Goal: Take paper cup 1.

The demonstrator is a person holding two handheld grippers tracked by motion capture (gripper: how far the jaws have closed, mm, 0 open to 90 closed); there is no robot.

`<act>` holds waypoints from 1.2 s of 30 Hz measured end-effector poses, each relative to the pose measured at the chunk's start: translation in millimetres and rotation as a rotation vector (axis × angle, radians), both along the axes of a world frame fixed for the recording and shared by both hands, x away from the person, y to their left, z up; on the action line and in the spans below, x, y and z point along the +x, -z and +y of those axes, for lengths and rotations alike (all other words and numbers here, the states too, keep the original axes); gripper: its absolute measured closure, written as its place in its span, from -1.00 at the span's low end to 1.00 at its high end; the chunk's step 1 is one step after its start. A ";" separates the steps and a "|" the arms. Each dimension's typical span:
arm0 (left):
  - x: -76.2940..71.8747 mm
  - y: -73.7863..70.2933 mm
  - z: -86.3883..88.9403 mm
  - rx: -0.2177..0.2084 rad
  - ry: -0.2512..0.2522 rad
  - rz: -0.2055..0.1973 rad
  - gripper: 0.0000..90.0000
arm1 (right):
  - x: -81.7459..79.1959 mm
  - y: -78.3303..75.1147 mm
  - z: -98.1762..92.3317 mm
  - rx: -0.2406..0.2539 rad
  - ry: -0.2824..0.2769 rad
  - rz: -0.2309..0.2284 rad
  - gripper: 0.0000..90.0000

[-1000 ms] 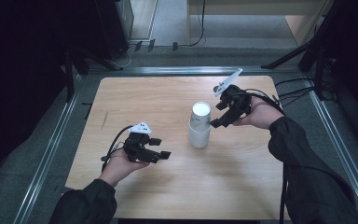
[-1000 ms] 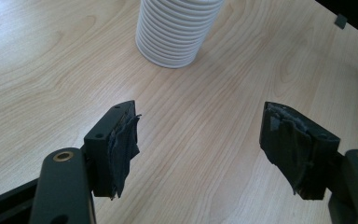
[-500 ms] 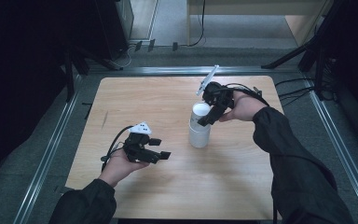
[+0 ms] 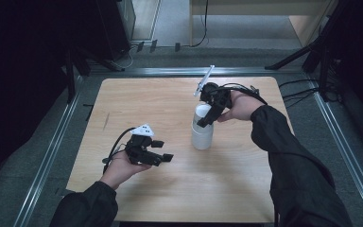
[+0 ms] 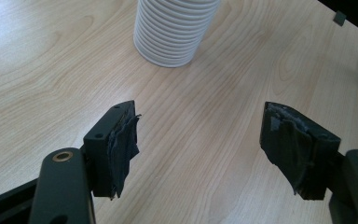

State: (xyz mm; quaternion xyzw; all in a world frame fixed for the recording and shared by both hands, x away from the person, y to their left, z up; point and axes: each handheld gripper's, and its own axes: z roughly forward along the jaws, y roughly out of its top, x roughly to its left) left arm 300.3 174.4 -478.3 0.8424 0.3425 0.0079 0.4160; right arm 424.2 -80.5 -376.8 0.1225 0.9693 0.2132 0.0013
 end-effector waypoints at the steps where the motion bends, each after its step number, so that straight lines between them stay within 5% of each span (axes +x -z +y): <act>1: -0.1 0.1 -0.4 -0.001 -0.001 0.000 -0.39 | -0.5 0.3 0.4 -0.001 0.003 0.006 -0.34; 20: -0.2 0.6 -1.2 0.009 0.002 0.000 -0.39 | -1.2 -13.0 -3.0 0.004 0.009 -0.001 -0.30; 36: 0.7 1.1 -0.8 0.010 -0.003 0.001 -0.40 | -7.6 -50.5 -9.8 0.014 0.004 -0.022 -0.30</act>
